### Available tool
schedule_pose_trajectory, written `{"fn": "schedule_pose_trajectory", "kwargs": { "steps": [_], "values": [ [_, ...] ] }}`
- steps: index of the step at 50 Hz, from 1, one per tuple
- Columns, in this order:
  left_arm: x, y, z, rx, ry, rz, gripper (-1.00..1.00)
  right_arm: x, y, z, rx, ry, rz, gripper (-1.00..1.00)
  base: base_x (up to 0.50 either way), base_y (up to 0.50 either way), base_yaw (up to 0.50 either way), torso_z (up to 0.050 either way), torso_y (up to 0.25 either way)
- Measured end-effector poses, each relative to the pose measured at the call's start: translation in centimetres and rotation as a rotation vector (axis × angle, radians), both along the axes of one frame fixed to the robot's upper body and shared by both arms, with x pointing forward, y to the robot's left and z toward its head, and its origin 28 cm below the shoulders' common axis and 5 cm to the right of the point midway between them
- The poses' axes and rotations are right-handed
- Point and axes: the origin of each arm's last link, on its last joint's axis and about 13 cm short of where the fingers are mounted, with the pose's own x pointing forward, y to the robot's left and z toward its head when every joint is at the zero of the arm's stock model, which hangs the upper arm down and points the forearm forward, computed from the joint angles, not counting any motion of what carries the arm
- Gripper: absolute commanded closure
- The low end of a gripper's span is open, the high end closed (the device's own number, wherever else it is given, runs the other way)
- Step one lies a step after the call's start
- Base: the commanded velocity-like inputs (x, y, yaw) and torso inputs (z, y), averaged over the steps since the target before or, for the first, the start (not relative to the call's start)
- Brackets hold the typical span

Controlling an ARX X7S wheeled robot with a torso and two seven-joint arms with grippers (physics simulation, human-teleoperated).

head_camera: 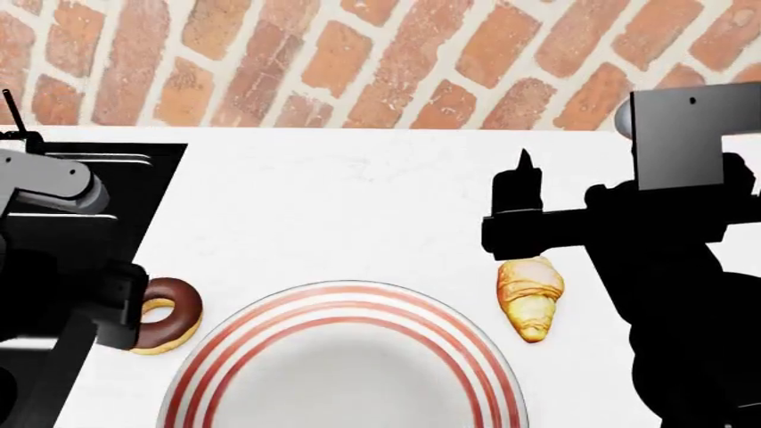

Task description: Place the pastries on the plates.

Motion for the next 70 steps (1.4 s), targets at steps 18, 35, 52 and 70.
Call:
{"fn": "schedule_pose_trajectory", "kwargs": {
  "steps": [18,35,52,70],
  "values": [
    [1.5,0.9,0.3,0.035,0.079,-0.017,-1.0,0.1,0.0,-0.4,0.005,0.011,0.003,-1.0,0.0,0.0,0.0,0.0,0.0],
    [2.9,0.7,-1.4,0.043,0.14,-0.022,-1.0,0.2,0.0,-0.8,0.002,0.023,0.003,-1.0,0.0,0.0,0.0,0.0,0.0],
    [3.8,0.5,-1.9,0.047,0.154,-0.032,-1.0,0.2,-0.1,-1.5,0.004,0.038,0.003,-1.0,0.0,0.0,0.0,0.0,0.0],
    [3.8,-0.1,-1.9,0.04,0.172,-0.086,1.0,0.2,-0.2,-1.7,0.012,0.043,0.001,-1.0,0.0,0.0,0.0,0.0,0.0]
  ]
}}
